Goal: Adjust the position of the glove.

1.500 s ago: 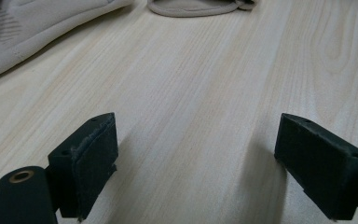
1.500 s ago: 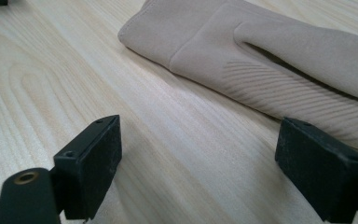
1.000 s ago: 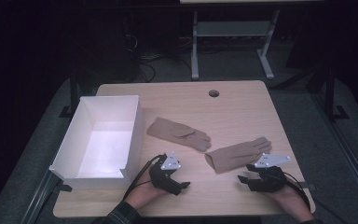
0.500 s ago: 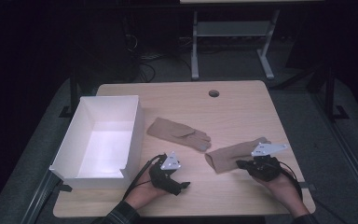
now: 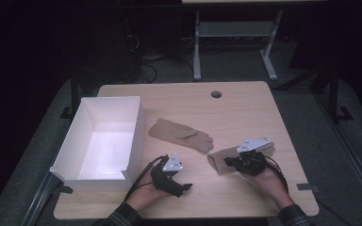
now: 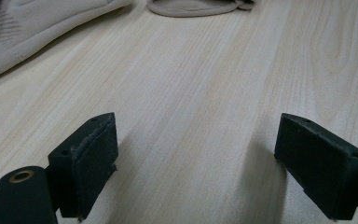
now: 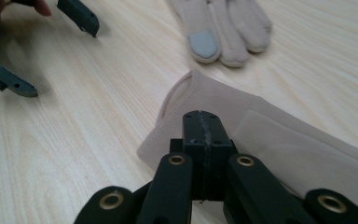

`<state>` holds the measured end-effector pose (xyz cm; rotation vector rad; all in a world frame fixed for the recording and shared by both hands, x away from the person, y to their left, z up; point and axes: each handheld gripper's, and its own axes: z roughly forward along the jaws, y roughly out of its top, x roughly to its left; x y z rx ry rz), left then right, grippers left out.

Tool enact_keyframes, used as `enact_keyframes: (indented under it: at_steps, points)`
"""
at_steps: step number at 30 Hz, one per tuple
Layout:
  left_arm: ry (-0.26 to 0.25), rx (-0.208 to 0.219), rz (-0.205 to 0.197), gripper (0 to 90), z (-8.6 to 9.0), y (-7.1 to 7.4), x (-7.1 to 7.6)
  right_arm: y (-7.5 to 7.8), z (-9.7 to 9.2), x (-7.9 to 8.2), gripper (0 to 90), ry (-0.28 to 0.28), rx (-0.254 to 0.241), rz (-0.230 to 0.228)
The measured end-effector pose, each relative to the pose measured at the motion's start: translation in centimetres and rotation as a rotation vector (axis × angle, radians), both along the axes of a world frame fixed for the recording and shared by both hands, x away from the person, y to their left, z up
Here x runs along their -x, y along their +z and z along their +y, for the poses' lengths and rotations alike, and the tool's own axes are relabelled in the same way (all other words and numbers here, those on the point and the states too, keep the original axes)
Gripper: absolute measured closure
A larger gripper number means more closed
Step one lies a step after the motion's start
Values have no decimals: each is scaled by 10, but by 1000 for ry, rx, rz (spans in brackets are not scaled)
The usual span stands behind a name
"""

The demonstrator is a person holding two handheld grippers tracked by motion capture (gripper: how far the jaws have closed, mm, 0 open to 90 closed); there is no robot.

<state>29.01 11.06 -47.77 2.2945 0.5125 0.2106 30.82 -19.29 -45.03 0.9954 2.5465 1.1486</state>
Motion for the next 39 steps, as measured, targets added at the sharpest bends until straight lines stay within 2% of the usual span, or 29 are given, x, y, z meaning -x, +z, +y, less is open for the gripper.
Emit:
enact_keyframes:
  at_steps: [7, 10, 22, 33, 39]
  points:
    - [1, 2, -1, 126, 0, 0, 0, -14, 13, -5, 900, 22, 66, 25]
    - [1, 2, -1, 126, 0, 0, 0, -16, 10, -5, 900, 17, 52, 33]
    - [1, 1, -3, 126, 0, 0, 0, -16, -2, 1, 900, 28, 54, 52]
    - [0, 1, -5, 126, 0, 0, 0, -13, -21, 15, 900, 11, 83, 58]
    - [3, 2, -7, 126, 0, 0, 0, -13, -29, 21, 900, 0, 83, 68]
